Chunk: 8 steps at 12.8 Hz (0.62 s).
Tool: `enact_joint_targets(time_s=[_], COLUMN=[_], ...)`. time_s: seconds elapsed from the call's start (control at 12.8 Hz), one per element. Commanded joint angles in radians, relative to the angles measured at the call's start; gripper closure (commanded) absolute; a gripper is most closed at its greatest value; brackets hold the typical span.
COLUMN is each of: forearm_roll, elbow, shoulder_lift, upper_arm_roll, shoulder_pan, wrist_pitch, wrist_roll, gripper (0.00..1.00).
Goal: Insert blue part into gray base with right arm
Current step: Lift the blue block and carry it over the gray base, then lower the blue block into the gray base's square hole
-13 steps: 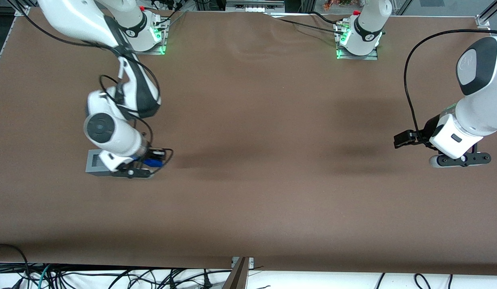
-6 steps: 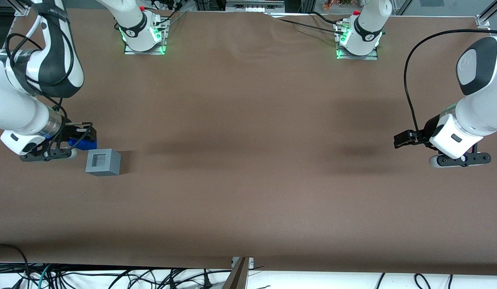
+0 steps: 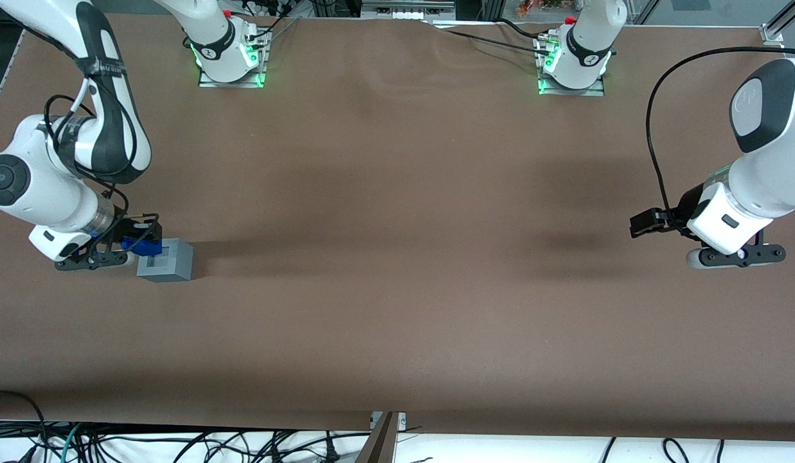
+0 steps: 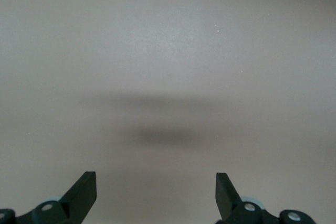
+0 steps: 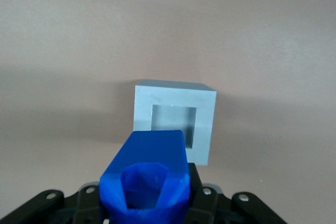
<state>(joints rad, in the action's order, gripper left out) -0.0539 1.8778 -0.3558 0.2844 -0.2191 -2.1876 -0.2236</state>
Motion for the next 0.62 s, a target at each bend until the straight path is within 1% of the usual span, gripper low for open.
enact_joint_targets(time_s=[0.0,0.23,0.54], forearm_roll=[-0.043,-0.044,-0.047], elbow=[0.001,0.003,0.003], shoulder_lift=[-0.012,-0.048,-0.063], upper_arm_roll=[-0.001,-0.001,-0.001], shoulder_pan=[0.021,0.027,0.035], wrist_pitch=[-0.02,-0.064,-0.075], wrist_roll=[-0.056,-0.054,-0.056], gripper=[0.65,0.65,0.65])
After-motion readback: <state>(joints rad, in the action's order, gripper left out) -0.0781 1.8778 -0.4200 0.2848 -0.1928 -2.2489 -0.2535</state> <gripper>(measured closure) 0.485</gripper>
